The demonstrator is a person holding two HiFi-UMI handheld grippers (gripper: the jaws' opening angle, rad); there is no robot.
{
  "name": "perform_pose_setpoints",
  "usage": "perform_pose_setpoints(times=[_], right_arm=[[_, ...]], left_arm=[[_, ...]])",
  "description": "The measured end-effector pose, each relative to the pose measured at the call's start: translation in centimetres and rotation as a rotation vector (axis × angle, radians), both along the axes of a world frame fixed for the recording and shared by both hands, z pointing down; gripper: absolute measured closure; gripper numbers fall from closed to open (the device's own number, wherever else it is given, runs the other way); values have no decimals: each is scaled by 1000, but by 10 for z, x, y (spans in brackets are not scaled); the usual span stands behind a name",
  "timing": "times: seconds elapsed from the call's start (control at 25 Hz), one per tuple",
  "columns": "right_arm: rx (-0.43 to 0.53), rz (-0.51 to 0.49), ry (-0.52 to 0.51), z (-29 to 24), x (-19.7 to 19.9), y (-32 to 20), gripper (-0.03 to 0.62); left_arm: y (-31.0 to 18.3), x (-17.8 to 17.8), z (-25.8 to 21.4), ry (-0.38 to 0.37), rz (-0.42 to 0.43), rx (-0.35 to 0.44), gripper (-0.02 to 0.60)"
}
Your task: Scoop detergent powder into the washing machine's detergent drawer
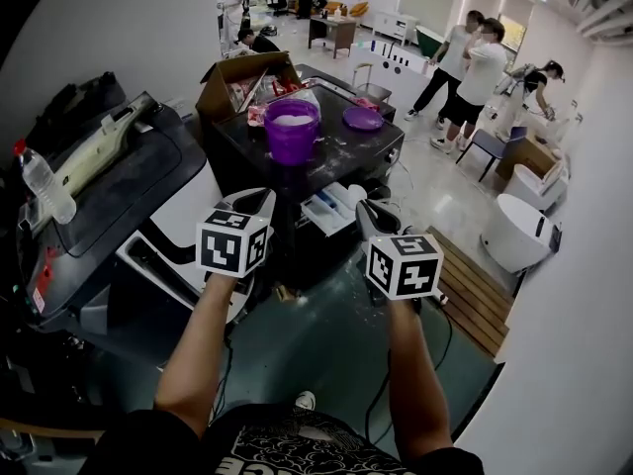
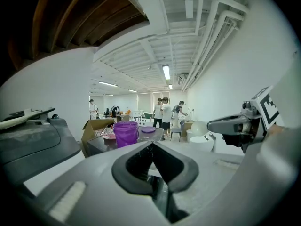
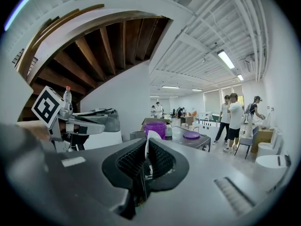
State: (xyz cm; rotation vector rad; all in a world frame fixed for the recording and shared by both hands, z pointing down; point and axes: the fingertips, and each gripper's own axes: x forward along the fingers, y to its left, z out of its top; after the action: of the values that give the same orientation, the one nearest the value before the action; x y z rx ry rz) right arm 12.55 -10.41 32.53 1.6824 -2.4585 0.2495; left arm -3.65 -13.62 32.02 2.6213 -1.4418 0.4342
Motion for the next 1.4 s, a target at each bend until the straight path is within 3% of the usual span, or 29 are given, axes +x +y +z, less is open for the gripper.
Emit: perform_pose_setpoints(times=[0.28, 0.68, 1.4], right_arm=[[-5, -22, 4, 6, -5, -17, 557], [-18, -82, 15, 19, -29, -69, 557], [-54, -108, 75, 18, -59, -221, 557]], left_arm=[[-15, 3, 3, 6, -3, 6, 580], [-61, -20, 13, 31, -56, 5, 580], [-212, -36, 18, 49, -33, -13, 580]])
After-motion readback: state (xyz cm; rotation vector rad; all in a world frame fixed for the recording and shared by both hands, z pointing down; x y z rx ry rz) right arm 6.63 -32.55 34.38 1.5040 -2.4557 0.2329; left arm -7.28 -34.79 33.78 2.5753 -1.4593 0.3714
